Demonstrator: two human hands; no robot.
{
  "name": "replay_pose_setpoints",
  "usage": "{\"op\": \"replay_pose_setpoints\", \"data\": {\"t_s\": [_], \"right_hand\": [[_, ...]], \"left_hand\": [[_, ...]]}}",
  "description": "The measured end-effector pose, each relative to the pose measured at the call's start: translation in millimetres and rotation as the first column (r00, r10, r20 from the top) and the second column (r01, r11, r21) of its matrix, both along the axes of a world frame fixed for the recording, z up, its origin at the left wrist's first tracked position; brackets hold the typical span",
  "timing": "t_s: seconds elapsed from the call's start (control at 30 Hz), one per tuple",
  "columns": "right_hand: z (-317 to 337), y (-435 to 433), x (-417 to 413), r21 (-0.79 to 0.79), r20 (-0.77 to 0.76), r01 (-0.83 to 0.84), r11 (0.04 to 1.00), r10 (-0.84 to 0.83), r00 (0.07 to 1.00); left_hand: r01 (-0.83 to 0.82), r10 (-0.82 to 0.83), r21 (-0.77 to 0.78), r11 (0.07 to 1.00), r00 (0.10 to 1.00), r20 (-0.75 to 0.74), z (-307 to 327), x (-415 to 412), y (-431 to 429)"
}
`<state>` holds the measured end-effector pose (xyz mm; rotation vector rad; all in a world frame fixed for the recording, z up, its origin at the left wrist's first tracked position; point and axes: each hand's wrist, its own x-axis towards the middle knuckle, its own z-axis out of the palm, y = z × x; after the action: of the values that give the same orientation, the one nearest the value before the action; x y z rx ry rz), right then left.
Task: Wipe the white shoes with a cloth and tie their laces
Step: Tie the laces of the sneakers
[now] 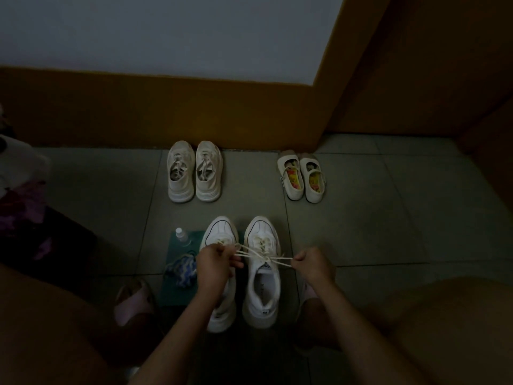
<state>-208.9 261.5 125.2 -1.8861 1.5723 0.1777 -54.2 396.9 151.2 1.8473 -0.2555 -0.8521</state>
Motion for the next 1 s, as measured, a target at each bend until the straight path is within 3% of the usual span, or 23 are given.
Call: {"op": "replay_pose_setpoints", "data": {"t_s": [0.3,0.6,0.67,0.77,0.87,1.0], "right_hand": [[-1.6,-0.3,-1.4,-0.006,-0.034,0.013,1.000,-0.013,0.999],[1.7,-4.9,-1.9,0.006,-0.053,0.001,1.000,-0.001,0.999],[0.6,-5.7,1.2,0.047,0.013,0.041,0.998,-0.042,0.999],[6.1,-4.4,10.9,0.213,0.246,0.131,0.968,-0.183,0.952],[15.1,9.7,27.5,0.274,0.329,0.151,0.950,-0.240,0.913],[10.6,42.3,49.0,0.372,0.393,0.147,0.917,-0.298,0.870]], "left_hand": [[-0.041,0.041,-0.001,0.999,0.999,0.013,8.6,-3.2,0.9],[0.013,-0.024,0.087,0.996,0.991,0.130,7.9,0.8,3.4],[0.031,-0.051,0.106,0.994,0.981,0.185,6.4,2.6,3.9],[0.063,-0.143,0.233,0.970,0.928,0.345,0.8,9.6,7.0],[0.009,-0.181,0.344,0.939,0.864,0.470,-5.8,13.4,10.8],[0.073,-0.269,0.491,0.868,0.900,0.343,-15.2,6.1,11.9]]}}
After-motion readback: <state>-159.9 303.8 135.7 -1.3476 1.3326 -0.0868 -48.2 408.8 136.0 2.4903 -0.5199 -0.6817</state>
